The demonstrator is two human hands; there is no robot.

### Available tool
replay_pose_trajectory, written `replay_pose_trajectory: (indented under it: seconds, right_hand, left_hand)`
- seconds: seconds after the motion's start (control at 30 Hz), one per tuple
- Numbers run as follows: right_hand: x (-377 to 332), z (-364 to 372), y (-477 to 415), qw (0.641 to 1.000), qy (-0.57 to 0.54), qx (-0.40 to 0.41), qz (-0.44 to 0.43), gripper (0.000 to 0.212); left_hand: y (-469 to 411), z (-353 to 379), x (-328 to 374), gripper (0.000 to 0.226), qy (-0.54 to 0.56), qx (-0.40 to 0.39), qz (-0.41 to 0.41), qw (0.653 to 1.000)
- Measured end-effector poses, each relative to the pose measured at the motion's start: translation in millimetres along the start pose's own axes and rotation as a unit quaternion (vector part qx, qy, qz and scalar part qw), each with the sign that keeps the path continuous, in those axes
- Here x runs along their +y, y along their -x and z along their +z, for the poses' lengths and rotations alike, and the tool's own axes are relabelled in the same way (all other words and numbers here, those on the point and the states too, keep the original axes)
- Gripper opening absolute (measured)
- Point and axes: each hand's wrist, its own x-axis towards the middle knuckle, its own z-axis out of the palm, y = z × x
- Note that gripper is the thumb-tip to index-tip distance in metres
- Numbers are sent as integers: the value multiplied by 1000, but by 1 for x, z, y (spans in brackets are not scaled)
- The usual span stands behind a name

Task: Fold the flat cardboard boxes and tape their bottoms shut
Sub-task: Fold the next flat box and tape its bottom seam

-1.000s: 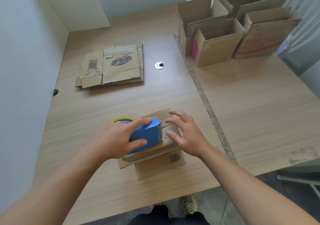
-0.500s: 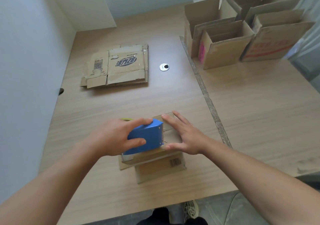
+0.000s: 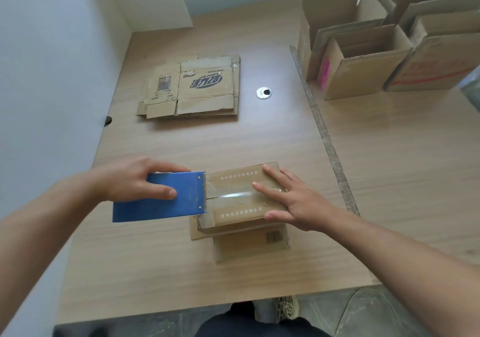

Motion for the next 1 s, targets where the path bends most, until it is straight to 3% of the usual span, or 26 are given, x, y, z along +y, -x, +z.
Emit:
replay_pose_trajectory:
  seconds: [0.17,0.43,0.8,1.0]
  right_hand:
    - [-3,-3,-2,1000,13,-13,7,65]
    - [-4,-9,-1,999,21,-41,15,65]
    - [-12,-16,-1,995,58,-74,44,72]
    - [-18,-18,-2,996,-18,-66,61,87]
  left_hand:
    - [2,3,-20,48,56,-29,3,998]
    - [14,13,-74,36,154,-61,-25,986]
    - [-10,30,-100,30,147,-82,-34,985]
    - [-31,53,-99,36,173,-87,-14,981]
